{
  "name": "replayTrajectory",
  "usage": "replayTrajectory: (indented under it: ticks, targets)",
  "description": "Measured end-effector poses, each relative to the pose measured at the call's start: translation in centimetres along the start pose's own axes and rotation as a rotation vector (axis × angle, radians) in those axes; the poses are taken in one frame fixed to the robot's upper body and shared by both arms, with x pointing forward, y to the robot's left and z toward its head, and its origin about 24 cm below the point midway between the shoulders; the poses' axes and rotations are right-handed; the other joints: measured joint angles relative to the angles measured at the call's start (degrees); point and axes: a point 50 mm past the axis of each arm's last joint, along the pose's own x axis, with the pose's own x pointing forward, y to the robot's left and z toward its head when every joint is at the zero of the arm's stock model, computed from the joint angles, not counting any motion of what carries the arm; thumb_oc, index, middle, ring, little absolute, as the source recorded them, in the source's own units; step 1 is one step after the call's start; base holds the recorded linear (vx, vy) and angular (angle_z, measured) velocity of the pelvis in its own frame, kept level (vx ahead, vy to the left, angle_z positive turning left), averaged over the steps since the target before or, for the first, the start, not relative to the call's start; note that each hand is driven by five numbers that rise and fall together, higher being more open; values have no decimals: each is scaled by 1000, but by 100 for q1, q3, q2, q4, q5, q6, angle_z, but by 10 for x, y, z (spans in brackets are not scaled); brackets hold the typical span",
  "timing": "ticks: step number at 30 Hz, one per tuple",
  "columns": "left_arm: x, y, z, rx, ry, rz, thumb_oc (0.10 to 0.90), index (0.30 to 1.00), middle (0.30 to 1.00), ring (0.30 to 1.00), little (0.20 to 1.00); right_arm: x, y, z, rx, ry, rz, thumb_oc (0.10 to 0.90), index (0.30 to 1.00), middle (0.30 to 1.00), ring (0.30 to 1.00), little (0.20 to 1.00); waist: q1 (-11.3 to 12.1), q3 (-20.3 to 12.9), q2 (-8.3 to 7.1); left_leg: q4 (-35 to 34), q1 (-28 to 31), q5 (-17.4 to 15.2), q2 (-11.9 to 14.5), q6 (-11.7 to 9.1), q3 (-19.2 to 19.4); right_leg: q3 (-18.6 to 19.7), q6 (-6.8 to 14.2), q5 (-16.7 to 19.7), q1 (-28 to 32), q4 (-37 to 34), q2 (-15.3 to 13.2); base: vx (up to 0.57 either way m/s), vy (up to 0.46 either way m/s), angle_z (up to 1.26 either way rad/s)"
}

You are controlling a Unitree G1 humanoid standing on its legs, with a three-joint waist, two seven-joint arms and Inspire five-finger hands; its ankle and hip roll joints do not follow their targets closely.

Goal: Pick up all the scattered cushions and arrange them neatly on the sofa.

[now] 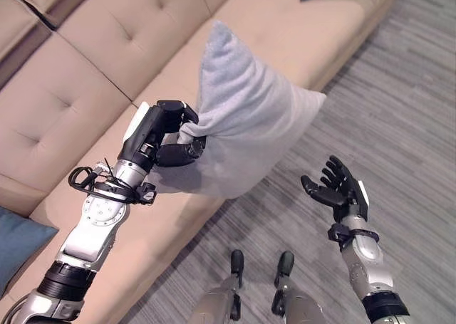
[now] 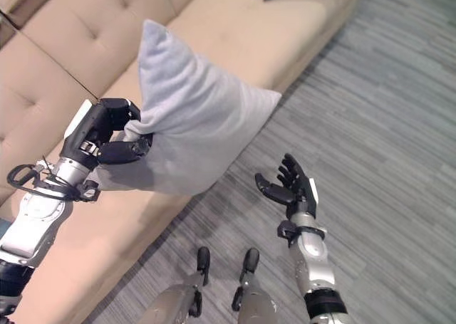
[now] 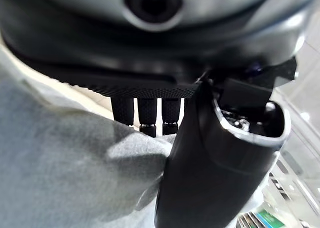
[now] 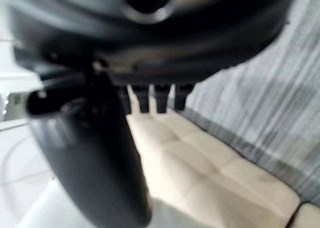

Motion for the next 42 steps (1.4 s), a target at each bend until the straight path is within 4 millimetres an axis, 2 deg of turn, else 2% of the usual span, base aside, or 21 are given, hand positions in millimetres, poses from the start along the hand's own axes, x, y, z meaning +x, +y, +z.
replayTrajectory:
  ticks: [1, 4, 8, 13, 17, 18, 19, 20, 22, 28, 29, 30, 34, 38, 42]
  targets:
    - [0, 3, 5, 23, -14, -18, 400, 300, 300, 300, 300, 0, -3, -2, 6, 17, -6, 800, 900, 900, 900, 900, 31, 2, -10, 1, 89, -52, 10, -66, -8, -9, -15, 47, 131, -93, 33, 75, -27, 4]
    - [0, 6, 23, 93, -59, -109, 400, 300, 300, 300, 300, -2, -5, -10, 26, 57, -4, 800, 900, 900, 900, 900, 118, -124, -147, 2, 250, -52, -15, -67, -22, -11, 13, 49, 308, -136, 12, 83, -28, 3]
    - [0, 2, 36, 95, -105, -169, 400, 300, 300, 300, 300, -2, -4, -11, 43, 66, 21, 800, 900, 900, 900, 900, 181, -160, -151, 1, 368, -52, -44, -67, -141, -137, 38, 31, 481, -137, -21, 35, -16, 14]
    - [0, -3, 49, 108, -153, -235, 400, 300, 300, 300, 300, 0, 3, -15, 46, 100, 77, 800, 900, 900, 900, 900, 375, -259, -180, 1, 370, -54, -48, -67, -222, -179, 40, 30, 509, -138, -23, 9, -6, 7]
    - [0, -4, 50, 82, -160, -257, 400, 300, 300, 300, 300, -1, 14, -20, 31, 139, 158, 800, 900, 900, 900, 900, 484, -396, -153, 0, 347, -144, -35, -81, -354, -270, 67, 11, 512, -138, -8, 6, -7, 10]
    - [-1, -4, 50, 80, -159, -258, 400, 300, 300, 300, 300, -2, 19, -21, 32, 154, 192, 800, 900, 900, 900, 900, 574, -478, -171, 0, 345, -152, -42, -73, -359, -273, 71, 13, 512, -138, -13, 11, -3, 8]
    - [0, -4, 50, 79, -159, -257, 400, 300, 300, 300, 300, -2, 27, -21, 24, 161, 227, 800, 900, 900, 900, 900, 619, -521, -179, -1, 343, -160, -44, -79, -372, -278, 71, 12, 513, -138, -14, 16, -1, 8]
    - [0, -4, 50, 78, -158, -256, 400, 300, 300, 300, 300, -3, 42, -13, 8, 140, 310, 800, 900, 900, 900, 900, 635, -562, -181, 0, 345, -160, -46, -76, -428, -294, 48, 27, 531, -138, -11, 10, 6, 9]
    - [0, -3, 49, 69, -156, -244, 400, 300, 300, 300, 300, -4, 56, -13, 14, 145, 357, 800, 900, 900, 900, 900, 747, -688, -181, 1, 348, -158, -52, -74, -433, -303, 49, 27, 540, -138, -13, 4, 9, 7]
    - [1, 1, 37, 25, -121, -193, 400, 300, 300, 300, 300, -2, 70, -8, -46, 170, 453, 800, 900, 900, 900, 900, 805, -808, -162, 1, 356, -158, -71, -75, -435, -313, 76, 8, 556, -140, -33, 1, 3, 1]
    - [0, 1, 34, 16, -113, -180, 400, 300, 300, 300, 300, -2, 71, -8, -43, 171, 459, 577, 566, 566, 566, 566, 802, -809, -162, 1, 355, -158, -70, -75, -435, -314, 76, 8, 556, -139, -30, 0, 0, 0]
    - [0, 2, 28, -7, -105, -158, 400, 300, 300, 300, 300, -2, 71, -7, -39, 171, 462, 400, 300, 300, 300, 300, 803, -812, -156, 0, 356, -158, -71, -75, -433, -312, 78, 6, 556, -140, -31, 0, 0, 0]
    - [-5, 4, 6, -74, -41, -73, 400, 300, 300, 300, 300, -3, 74, -5, -4, 170, 470, 400, 300, 300, 300, 300, 775, -814, -154, 0, 357, -158, -68, -75, -432, -307, 81, 4, 553, -140, -29, 0, 0, 0]
    - [-29, -3, -27, -213, 56, 82, 400, 300, 300, 300, 300, -11, 65, -3, 30, 151, 446, 400, 300, 300, 300, 300, 731, -816, -152, -1, 358, -159, -74, -75, -426, -299, 96, -6, 550, -140, -34, 0, 0, 0]
    - [-68, -16, -72, -332, 253, 270, 400, 300, 300, 300, 300, -16, 53, 1, 47, 130, 403, 400, 300, 300, 300, 300, 628, -817, -155, -1, 363, -161, -73, -72, -419, -288, 101, -9, 550, -140, -34, 0, 0, 0]
